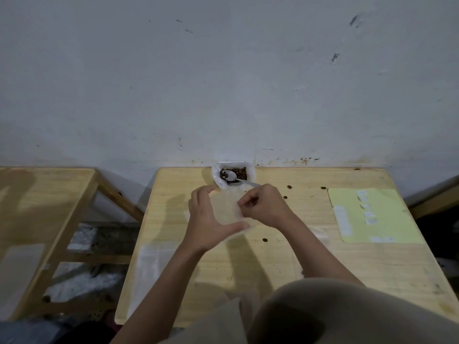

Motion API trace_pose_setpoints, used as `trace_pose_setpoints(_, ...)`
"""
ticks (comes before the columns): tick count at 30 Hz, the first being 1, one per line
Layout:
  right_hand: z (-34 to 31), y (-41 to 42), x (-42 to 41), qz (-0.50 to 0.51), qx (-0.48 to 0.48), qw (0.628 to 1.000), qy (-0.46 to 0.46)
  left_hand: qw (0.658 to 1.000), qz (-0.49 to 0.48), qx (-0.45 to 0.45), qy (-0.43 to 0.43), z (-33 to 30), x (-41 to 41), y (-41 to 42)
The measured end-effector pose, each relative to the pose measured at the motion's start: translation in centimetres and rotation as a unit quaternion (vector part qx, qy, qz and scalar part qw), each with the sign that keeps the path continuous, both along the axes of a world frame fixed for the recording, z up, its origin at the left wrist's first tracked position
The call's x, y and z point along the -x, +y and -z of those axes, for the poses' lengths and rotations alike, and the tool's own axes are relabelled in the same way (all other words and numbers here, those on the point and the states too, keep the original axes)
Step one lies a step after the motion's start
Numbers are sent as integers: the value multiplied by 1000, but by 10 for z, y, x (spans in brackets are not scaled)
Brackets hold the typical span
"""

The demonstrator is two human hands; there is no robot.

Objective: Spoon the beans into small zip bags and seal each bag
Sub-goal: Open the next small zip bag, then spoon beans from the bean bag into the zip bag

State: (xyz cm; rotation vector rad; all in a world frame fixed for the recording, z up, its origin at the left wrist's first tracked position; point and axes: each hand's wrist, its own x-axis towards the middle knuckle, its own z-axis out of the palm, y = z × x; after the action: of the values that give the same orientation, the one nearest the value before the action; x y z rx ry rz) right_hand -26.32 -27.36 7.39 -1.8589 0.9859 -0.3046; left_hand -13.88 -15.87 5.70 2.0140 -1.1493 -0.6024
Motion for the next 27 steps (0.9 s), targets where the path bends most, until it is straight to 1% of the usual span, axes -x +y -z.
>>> trace_pose_setpoints(2,-1,-2,0,-2,-24,1000,-4,992,87,-33,-90,13,-7,5)
trace_pose_setpoints(4,-3,-5,-1,-1,-42,999,-10,980,121,-54,-146,24,-11,7)
trace_pose_setpoints(8,-10,-9,-3,-11,-46,999,-15,978,91,-38,-184,37,-12,11)
trace_pose_setpoints(11,-15,-14,-2,-19,-53,998,-15,976,73,-42,-202,42,-15,13)
trace_pose_setpoints(17,-17,-23,-1,-62,-67,996,5,981,56,-38,-183,54,-24,18)
trace_pose_setpoints(21,-13,-25,-6,-70,-83,994,10,985,49,-56,-155,55,-23,16)
trace_pose_setpoints(23,-12,-24,-8,-81,-77,993,28,988,48,-35,-142,50,-17,12)
trace_pose_setpoints(27,-3,-22,-11,-94,-84,991,34,992,36,46,-108,40,-4,-2)
